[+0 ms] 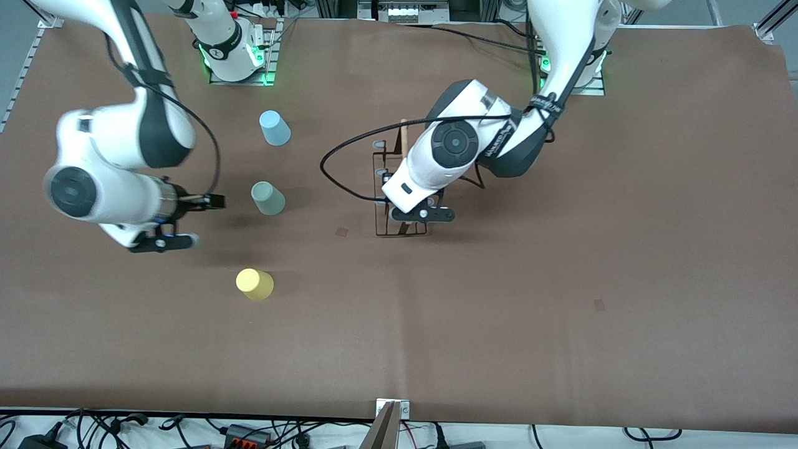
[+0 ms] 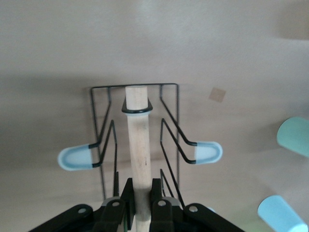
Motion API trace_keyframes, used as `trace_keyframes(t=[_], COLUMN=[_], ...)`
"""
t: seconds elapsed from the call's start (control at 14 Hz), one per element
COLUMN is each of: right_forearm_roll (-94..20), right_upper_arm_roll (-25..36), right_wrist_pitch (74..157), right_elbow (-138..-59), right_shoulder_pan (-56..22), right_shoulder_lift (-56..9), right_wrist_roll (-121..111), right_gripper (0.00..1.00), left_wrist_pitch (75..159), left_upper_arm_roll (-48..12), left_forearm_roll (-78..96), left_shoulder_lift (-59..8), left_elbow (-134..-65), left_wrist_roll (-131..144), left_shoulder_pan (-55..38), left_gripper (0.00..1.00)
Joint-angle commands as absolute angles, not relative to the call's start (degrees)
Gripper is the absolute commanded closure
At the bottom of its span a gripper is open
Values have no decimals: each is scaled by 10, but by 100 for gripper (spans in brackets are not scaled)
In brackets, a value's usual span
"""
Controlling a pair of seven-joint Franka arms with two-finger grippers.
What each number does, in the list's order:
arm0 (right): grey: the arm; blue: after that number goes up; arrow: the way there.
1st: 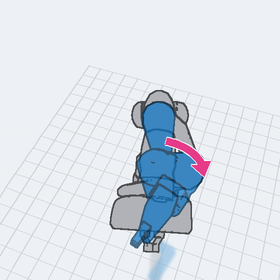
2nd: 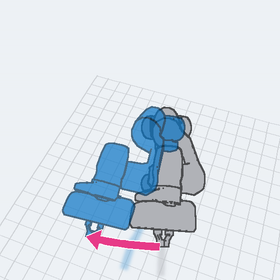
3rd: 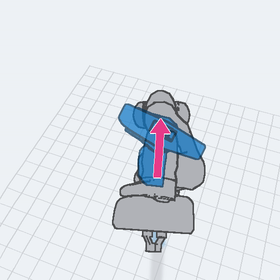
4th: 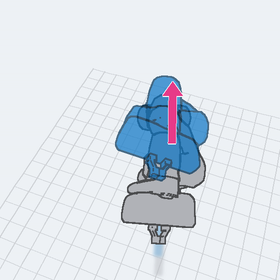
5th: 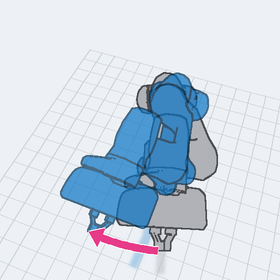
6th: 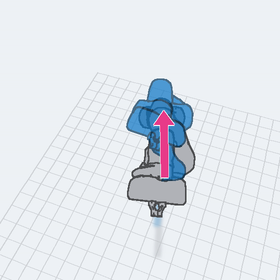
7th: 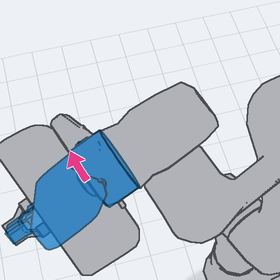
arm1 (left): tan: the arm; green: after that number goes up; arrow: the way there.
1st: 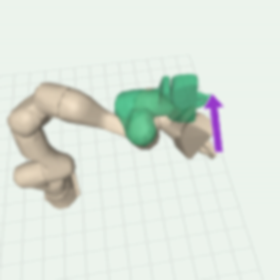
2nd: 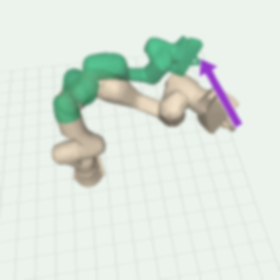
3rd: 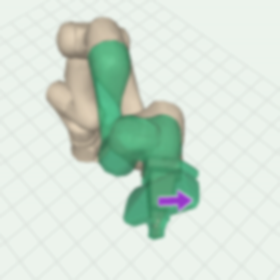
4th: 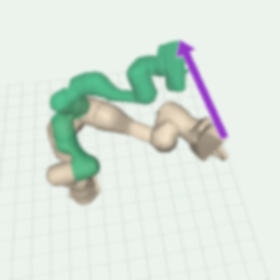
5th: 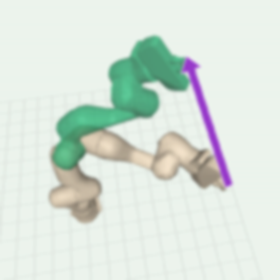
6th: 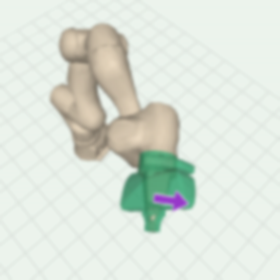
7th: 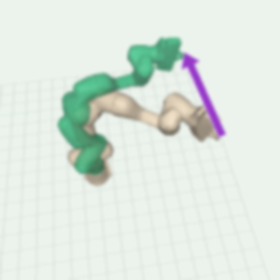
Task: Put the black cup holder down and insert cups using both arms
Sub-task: 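Grasp the teal cup with the right gripper while the left gripper sets the holder down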
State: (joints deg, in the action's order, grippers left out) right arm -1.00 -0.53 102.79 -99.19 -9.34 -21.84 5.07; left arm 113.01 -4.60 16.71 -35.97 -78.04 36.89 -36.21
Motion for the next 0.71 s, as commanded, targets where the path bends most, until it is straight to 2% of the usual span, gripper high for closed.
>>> trace_keyframes(t=[0.0,0.43,0.64], right_forearm_roll=[-18,-20,-67], right_upper_arm_roll=[-2,-5,-5], right_wrist_pitch=[1046,1133,1145], right_elbow=[-995,-1075,-1096], right_shoulder_pan=[-117,-148,-148], right_shoulder_lift=[-239,-240,-240], right_wrist_roll=[87,133,133], right_gripper=[0,0,0], left_wrist_pitch=[1150,1163,1181], left_upper_arm_roll=[-44,-62,-65], left_forearm_roll=[184,181,180], left_shoulder_lift=[-378,-388,-391], left_elbow=[-756,-756,-758], left_wrist_roll=[401,415,414], left_shoulder_pan=[-380,-383,-383], left_gripper=[100,99,99])
